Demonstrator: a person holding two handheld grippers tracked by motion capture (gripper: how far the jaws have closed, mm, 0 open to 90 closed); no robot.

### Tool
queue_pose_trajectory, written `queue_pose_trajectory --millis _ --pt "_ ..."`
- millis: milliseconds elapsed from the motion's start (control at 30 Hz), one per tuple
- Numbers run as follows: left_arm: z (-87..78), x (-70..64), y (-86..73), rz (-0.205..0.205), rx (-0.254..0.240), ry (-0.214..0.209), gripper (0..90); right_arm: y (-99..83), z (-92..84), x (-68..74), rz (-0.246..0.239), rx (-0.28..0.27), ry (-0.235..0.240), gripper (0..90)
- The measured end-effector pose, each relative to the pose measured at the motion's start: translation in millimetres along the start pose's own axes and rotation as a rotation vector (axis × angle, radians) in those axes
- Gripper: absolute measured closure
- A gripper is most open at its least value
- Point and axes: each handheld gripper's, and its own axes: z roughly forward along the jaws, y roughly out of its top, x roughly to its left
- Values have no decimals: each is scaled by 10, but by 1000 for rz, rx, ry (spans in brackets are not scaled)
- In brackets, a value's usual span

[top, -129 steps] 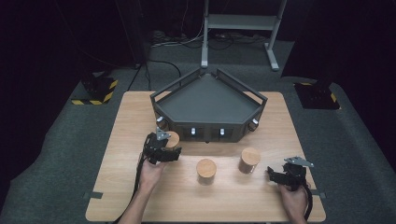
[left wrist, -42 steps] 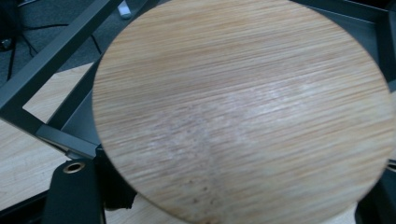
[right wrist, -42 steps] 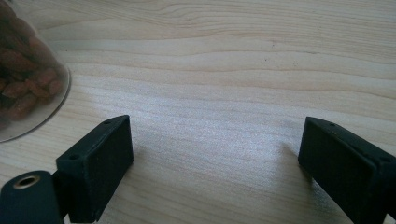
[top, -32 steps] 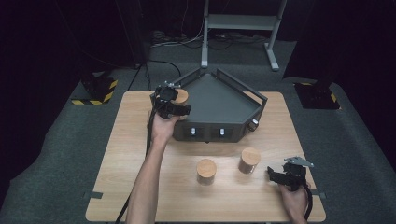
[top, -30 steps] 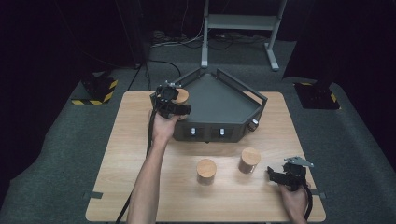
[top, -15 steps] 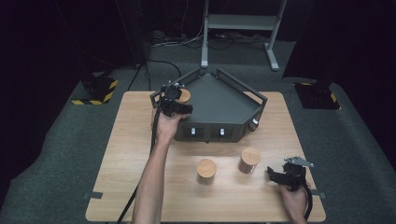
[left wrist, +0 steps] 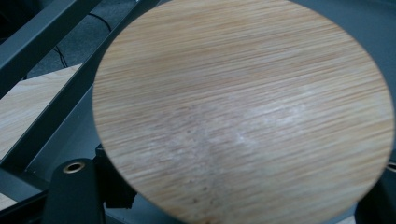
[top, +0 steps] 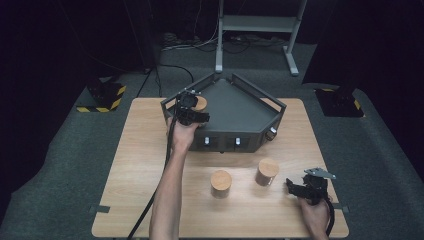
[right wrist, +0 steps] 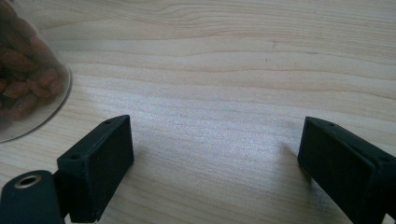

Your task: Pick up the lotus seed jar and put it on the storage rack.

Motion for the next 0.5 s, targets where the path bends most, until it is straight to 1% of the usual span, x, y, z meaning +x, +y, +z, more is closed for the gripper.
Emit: queue_pose_trajectory --millis 100,200,300,433,500 --pt "15 14 -5 -5 -2 3 256 0 0 0 0 0 0 102" --pt "42 39 -26 -6 10 14 256 0 0 0 0 0 0 102" --pt "40 41 -37 -6 3 13 256 0 0 0 0 0 0 102" --pt "40 40 -59 0 -6 14 255 0 0 0 0 0 0 102" --pt "45 25 -85 13 -13 25 255 0 0 0 0 0 0 102"
